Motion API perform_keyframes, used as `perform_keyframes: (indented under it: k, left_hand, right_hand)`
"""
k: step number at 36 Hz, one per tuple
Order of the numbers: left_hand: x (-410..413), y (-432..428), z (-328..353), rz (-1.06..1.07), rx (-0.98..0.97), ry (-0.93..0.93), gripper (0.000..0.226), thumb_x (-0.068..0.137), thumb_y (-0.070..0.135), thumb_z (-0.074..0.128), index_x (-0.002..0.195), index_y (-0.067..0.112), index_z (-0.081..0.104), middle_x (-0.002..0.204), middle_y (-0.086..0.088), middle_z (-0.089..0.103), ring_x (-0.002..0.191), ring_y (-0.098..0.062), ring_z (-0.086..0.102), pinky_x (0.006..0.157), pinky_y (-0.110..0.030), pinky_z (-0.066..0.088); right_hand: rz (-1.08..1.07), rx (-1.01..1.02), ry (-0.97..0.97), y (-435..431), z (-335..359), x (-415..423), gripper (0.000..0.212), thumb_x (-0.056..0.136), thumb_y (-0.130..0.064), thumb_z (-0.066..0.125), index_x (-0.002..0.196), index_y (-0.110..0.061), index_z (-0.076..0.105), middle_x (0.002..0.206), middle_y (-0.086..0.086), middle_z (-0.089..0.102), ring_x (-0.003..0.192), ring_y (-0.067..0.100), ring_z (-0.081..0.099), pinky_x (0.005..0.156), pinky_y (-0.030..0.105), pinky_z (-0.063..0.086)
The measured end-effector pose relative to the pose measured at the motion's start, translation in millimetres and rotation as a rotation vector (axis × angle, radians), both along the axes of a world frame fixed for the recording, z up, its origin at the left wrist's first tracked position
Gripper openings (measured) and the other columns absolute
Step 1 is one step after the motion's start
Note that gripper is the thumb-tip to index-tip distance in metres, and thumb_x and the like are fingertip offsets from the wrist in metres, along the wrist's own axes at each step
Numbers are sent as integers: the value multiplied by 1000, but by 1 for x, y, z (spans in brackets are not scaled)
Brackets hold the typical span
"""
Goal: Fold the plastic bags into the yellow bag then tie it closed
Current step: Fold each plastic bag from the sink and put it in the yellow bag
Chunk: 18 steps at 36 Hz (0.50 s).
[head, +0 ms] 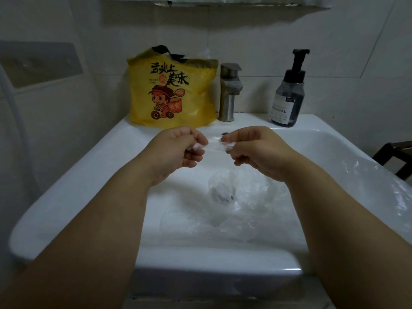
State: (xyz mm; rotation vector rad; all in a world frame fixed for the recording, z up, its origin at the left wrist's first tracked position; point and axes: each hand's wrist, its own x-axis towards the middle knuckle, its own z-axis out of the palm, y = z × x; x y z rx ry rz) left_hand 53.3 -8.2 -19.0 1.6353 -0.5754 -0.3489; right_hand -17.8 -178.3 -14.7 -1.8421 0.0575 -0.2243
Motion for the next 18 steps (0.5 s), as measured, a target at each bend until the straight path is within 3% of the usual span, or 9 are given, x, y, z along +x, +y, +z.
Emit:
perform_keyframes:
  k: [4, 8, 13, 18]
  left_hand:
    - [-2, 0, 1, 10, -11, -69, 19, 89, -1, 56, 82, 12, 67, 70, -2, 60, 64, -11, 58, 61, -20, 52]
    - [-3, 0, -5, 42, 72, -267, 15, 82, 6, 73, 82, 20, 68, 78, 3, 61, 60, -1, 59, 62, -16, 54]
    - [0, -3, -7, 76, 38, -265, 11, 91, 19, 64, 81, 21, 66, 67, 9, 65, 63, -1, 63, 64, -18, 54]
    - [2, -6, -9, 102, 4, -259, 16, 98, 20, 54, 85, 22, 64, 83, 4, 68, 73, 1, 67, 67, -17, 56]
  right_hand:
    - [-54, -128, -29, 0, -4, 2, 25, 77, -1, 74, 90, -21, 67, 100, 12, 71, 80, 23, 64, 77, 30, 56]
    - [-92, -130, -81, 0, -4, 1, 8, 80, -18, 75, 86, -18, 69, 88, 3, 71, 67, 12, 61, 64, 25, 54]
    - [-134, -120, -104, 4, -3, 1, 20, 91, -26, 62, 82, -10, 69, 71, 3, 62, 62, 10, 54, 61, 21, 52]
    - [-149, -51, -109, 8, -3, 2, 12, 90, -17, 64, 83, -7, 66, 71, 5, 62, 61, 11, 55, 59, 21, 52]
